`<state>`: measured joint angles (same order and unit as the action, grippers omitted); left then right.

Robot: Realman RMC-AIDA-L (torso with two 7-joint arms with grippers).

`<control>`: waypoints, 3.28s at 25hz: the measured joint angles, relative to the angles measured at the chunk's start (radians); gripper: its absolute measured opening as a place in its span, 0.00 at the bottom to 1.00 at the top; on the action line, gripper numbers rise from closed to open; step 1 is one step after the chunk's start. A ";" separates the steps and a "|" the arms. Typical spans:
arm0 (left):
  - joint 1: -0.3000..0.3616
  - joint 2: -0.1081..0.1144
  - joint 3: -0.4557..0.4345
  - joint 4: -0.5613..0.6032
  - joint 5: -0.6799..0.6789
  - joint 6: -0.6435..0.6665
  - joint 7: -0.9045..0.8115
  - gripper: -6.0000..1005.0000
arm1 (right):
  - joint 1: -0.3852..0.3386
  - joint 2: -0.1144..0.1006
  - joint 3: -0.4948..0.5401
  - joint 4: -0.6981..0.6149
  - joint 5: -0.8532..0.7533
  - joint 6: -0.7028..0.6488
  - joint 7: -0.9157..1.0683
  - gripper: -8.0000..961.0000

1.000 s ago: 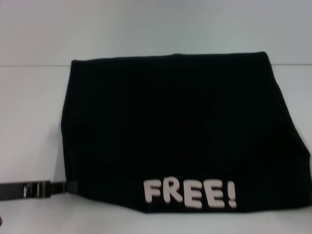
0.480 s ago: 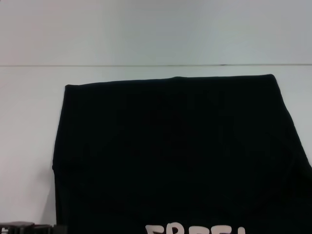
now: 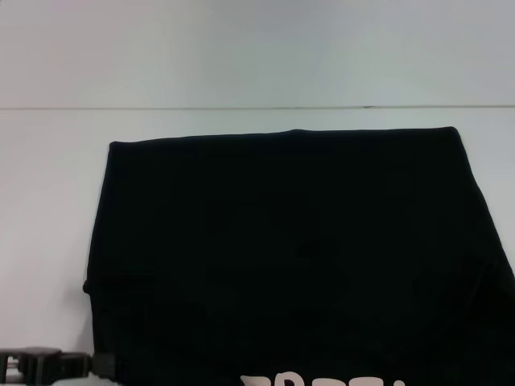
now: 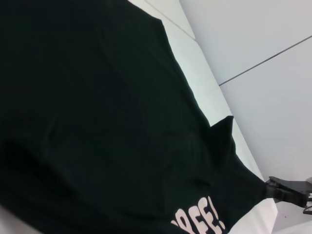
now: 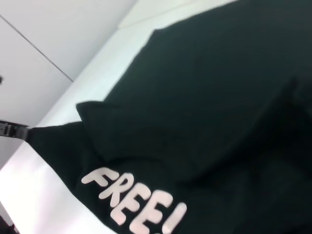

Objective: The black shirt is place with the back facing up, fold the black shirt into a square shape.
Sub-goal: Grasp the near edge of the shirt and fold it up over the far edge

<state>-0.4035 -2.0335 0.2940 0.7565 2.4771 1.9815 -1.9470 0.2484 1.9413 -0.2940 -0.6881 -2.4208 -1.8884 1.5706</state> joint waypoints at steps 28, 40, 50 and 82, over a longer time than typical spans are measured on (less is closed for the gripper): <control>-0.401 0.074 0.034 -0.268 -0.012 -0.888 -0.142 0.02 | 0.474 -0.014 0.010 0.189 0.002 0.729 0.116 0.04; -0.425 0.040 0.100 -0.267 -0.014 -1.028 -0.142 0.02 | 0.610 0.034 -0.071 0.259 0.004 1.048 0.120 0.04; -0.457 0.047 0.100 -0.260 -0.015 -1.098 -0.142 0.02 | 0.664 0.039 -0.103 0.253 0.025 1.150 0.132 0.04; -0.476 -0.007 0.102 -0.269 -0.024 -1.282 -0.058 0.02 | 0.692 0.058 -0.136 0.298 0.057 1.294 0.122 0.04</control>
<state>-0.8794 -2.0409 0.3958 0.4877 2.4532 0.6991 -2.0052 0.9404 1.9997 -0.4296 -0.3902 -2.3635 -0.5949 1.6931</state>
